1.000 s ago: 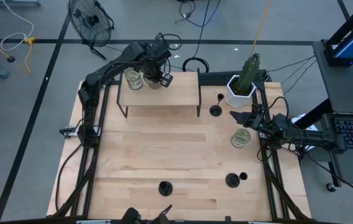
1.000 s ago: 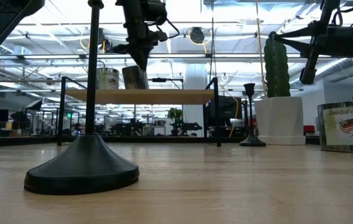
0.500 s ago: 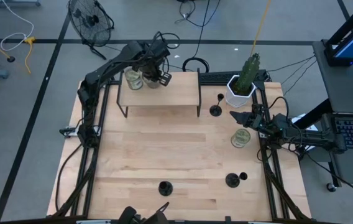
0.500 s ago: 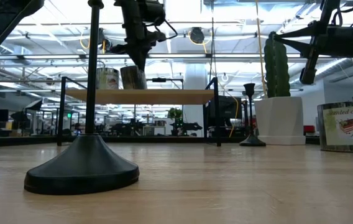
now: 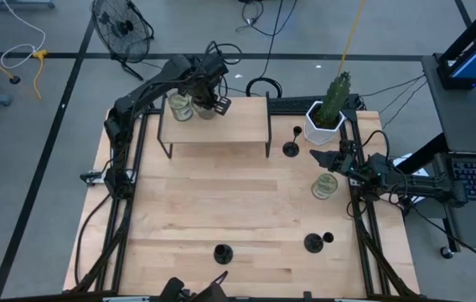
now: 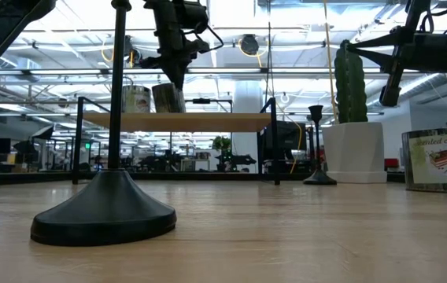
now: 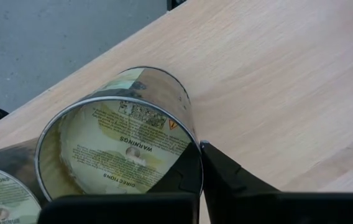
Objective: Pick & Place candle stick holders
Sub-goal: Put the bottom left silver scented candle on the shelf
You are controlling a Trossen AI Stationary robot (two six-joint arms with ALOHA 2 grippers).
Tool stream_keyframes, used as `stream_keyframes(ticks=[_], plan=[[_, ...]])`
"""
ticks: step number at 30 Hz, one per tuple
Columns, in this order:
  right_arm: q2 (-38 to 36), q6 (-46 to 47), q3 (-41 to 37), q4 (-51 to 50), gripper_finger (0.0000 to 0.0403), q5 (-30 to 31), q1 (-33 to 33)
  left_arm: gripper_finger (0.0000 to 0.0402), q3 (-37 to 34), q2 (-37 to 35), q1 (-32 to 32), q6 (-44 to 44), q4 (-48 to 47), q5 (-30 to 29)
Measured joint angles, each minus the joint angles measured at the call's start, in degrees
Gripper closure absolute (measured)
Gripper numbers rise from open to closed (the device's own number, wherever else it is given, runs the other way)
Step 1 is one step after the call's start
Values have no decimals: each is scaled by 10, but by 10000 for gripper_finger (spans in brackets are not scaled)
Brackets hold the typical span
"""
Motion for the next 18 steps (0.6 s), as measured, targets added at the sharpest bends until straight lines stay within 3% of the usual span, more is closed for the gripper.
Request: stream_keyframes(ticks=[18], plan=[[0,0,0,0,397,0,0,381,0,0,0,11,6,-1]])
